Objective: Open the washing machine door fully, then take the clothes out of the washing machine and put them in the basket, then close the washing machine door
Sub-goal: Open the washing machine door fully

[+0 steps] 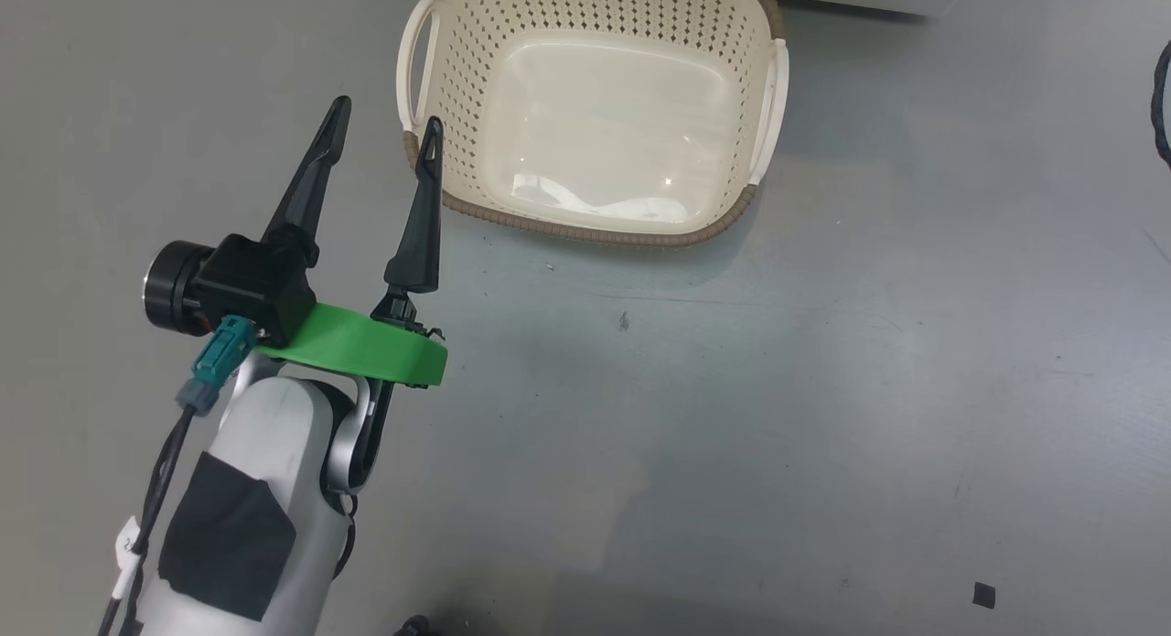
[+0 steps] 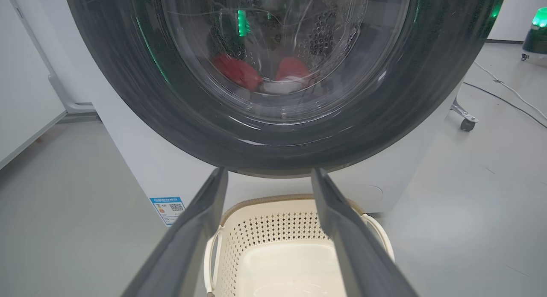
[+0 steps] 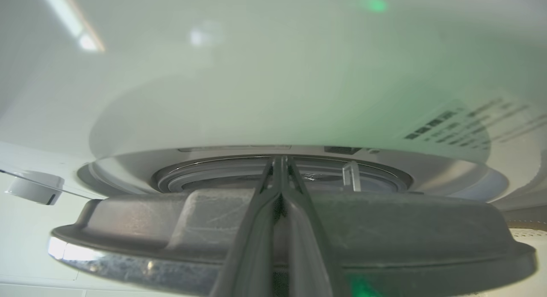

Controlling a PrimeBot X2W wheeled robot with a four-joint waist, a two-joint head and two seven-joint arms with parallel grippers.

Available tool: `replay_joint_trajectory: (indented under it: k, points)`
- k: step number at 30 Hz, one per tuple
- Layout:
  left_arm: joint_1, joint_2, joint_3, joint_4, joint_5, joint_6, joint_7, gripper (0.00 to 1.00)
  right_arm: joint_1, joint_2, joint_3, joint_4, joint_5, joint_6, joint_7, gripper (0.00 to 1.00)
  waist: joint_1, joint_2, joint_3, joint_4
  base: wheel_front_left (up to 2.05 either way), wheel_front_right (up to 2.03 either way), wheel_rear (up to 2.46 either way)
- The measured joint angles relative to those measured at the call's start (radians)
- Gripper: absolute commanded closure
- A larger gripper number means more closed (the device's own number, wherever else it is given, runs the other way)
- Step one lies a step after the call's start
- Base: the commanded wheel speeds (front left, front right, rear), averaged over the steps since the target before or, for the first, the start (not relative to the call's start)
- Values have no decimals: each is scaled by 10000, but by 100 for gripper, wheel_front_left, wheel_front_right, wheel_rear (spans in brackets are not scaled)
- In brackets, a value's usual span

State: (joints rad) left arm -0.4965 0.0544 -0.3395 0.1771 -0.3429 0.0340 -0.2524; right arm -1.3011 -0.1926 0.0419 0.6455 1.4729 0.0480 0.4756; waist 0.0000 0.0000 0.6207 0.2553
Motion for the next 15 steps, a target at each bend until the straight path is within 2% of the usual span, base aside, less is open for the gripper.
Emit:
replay_joint_trajectory:
  k: [7,15]
  points:
    - [0,-33,100,0,6,0,0,0,-219,-199,84,286,251,-69,805,100,0,0,6,18,0,0,0]
    - [0,-52,209,88,107,0,0,0,-209,-150,213,675,700,125,1714,100,0,0,-175,-98,0,0,0]
